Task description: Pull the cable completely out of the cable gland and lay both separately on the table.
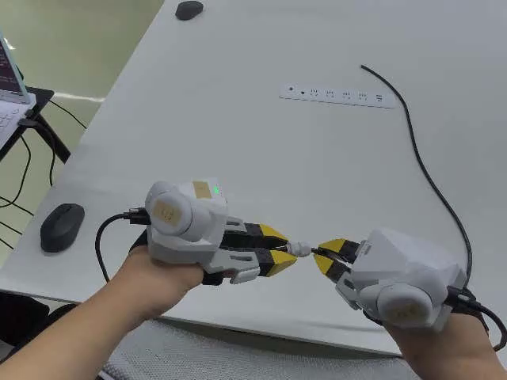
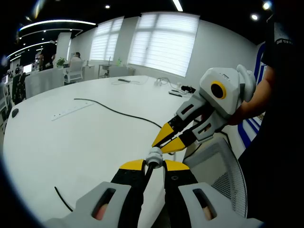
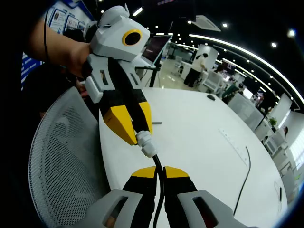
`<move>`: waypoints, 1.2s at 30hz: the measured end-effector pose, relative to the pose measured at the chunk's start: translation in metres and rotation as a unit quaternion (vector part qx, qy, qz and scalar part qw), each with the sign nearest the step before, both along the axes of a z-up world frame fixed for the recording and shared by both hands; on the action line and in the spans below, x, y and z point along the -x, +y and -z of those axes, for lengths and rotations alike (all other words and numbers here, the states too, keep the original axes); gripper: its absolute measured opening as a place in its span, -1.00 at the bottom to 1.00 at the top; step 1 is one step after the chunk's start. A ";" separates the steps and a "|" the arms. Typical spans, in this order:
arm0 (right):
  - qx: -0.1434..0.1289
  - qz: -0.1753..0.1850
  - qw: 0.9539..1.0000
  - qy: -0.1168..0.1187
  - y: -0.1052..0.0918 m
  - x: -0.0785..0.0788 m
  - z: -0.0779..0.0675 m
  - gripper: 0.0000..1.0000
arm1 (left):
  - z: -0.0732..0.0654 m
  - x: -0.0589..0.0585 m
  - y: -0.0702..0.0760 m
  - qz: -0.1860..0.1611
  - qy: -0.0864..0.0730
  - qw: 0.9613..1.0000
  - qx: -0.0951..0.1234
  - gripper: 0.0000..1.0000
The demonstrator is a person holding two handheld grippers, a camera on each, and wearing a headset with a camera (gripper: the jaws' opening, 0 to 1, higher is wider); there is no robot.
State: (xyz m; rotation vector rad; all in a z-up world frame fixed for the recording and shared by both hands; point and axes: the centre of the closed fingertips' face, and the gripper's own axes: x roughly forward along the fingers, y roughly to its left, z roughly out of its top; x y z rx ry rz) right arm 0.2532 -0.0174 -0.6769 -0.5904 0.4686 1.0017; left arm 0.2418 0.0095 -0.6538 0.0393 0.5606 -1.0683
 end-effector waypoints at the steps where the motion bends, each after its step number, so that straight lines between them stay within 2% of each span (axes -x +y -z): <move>1: -0.005 0.006 1.000 0.008 -0.001 0.000 0.002 -1.00 | 0.000 0.000 0.000 0.000 0.001 1.000 0.000 -0.71; 6: -0.022 0.038 0.998 0.035 -0.012 -0.006 0.009 -1.00 | 0.000 -0.001 0.001 -0.002 0.001 1.000 0.000 -0.71; 8: -0.032 0.060 0.996 0.056 -0.017 -0.007 0.013 -1.00 | -0.001 -0.001 0.001 -0.002 0.001 1.000 0.001 -0.71; 10: -0.033 0.068 0.995 0.059 -0.021 -0.010 0.016 -1.00 | -0.001 -0.002 0.001 -0.003 0.001 1.000 0.002 -0.71; 16: -0.070 0.120 0.983 0.119 -0.034 -0.013 0.031 -1.00 | -0.001 -0.002 0.000 -0.002 0.001 1.000 0.003 -0.71; 20: -0.072 0.138 0.979 0.134 -0.041 -0.015 0.039 -1.00 | -0.001 -0.001 -0.001 -0.002 0.002 1.000 0.004 -0.71; 22: -0.081 0.157 0.973 0.150 -0.046 -0.015 0.044 -1.00 | -0.001 -0.001 0.000 -0.002 0.003 1.000 0.005 -0.71; 23: -0.089 0.171 0.967 0.165 -0.049 -0.015 0.048 -1.00 | -0.001 -0.001 0.000 -0.002 0.003 1.000 0.006 -0.71; 26: -0.107 0.193 0.956 0.193 -0.054 -0.016 0.056 -1.00 | 0.000 0.000 -0.001 -0.002 0.003 1.000 0.005 -0.71; 27: -0.109 0.200 0.954 0.195 -0.057 -0.017 0.058 -1.00 | 0.000 0.000 -0.001 -0.002 0.004 1.000 0.006 -0.71; 28: -0.113 0.211 0.949 0.205 -0.060 -0.017 0.062 -1.00 | 0.000 0.000 -0.001 -0.002 0.005 1.000 0.007 -0.71; 30: -0.119 0.224 0.943 0.214 -0.064 -0.018 0.065 -1.00 | 0.000 0.001 -0.001 -0.001 0.005 1.000 0.007 -0.71; 31: -0.123 0.232 0.939 0.222 -0.066 -0.018 0.067 -1.00 | 0.000 0.001 -0.001 -0.001 0.005 1.000 0.006 -0.71; 32: -0.135 0.244 0.931 0.236 -0.067 -0.017 0.068 -1.00 | -0.001 0.001 -0.001 0.000 0.004 1.000 0.006 -0.71; 33: -0.140 0.250 0.927 0.243 -0.068 -0.017 0.069 -1.00 | -0.001 0.002 -0.001 0.000 0.005 1.000 0.007 -0.71; 36: -0.138 0.261 0.922 0.249 -0.073 -0.017 0.074 -1.00 | -0.001 0.002 -0.002 0.000 0.005 1.000 0.008 -0.71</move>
